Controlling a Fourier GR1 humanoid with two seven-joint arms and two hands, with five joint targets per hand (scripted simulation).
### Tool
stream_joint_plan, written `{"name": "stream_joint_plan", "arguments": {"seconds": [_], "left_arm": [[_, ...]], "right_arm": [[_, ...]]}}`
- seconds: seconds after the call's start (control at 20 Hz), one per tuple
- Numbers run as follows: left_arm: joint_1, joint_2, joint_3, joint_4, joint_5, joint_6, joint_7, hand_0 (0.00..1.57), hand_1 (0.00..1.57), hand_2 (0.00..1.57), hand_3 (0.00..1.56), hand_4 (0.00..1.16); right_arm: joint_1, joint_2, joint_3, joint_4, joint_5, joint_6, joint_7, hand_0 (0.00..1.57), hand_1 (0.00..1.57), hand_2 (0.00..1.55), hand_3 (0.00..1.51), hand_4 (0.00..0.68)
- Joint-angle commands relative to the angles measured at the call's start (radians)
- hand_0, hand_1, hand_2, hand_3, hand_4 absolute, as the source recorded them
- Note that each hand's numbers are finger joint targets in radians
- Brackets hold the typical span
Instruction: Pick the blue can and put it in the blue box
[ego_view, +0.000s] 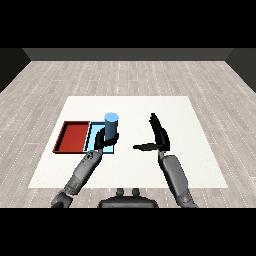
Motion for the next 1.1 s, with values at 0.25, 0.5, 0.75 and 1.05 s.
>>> {"name": "stream_joint_plan", "arguments": {"seconds": [0.25,0.5,0.75,1.05], "left_arm": [[-0.082,0.134,0.079,0.163,-0.071,-0.011,0.177,1.57,1.57,1.57,1.49,1.10],[-0.173,0.240,0.029,0.407,-0.205,0.010,0.288,1.53,1.53,1.42,1.27,0.97],[-0.302,0.197,-0.013,0.647,-0.303,0.044,0.446,0.90,0.90,0.77,0.55,0.91],[-0.404,0.066,-0.003,0.897,-0.327,-0.001,0.504,1.21,1.21,1.03,0.00,0.80]], "right_arm": [[0.079,-0.012,-0.069,-0.008,-0.077,0.051,-0.037,0.00,0.00,0.00,0.00,0.000],[0.042,0.000,-0.110,0.058,-0.104,0.052,-0.060,0.00,0.00,0.00,0.00,0.000],[0.081,0.012,-0.118,0.096,-0.096,0.040,-0.099,0.00,0.00,0.00,0.00,0.000],[0.040,0.004,-0.169,0.178,-0.127,0.062,-0.122,0.00,0.00,0.00,0.00,0.000]]}}
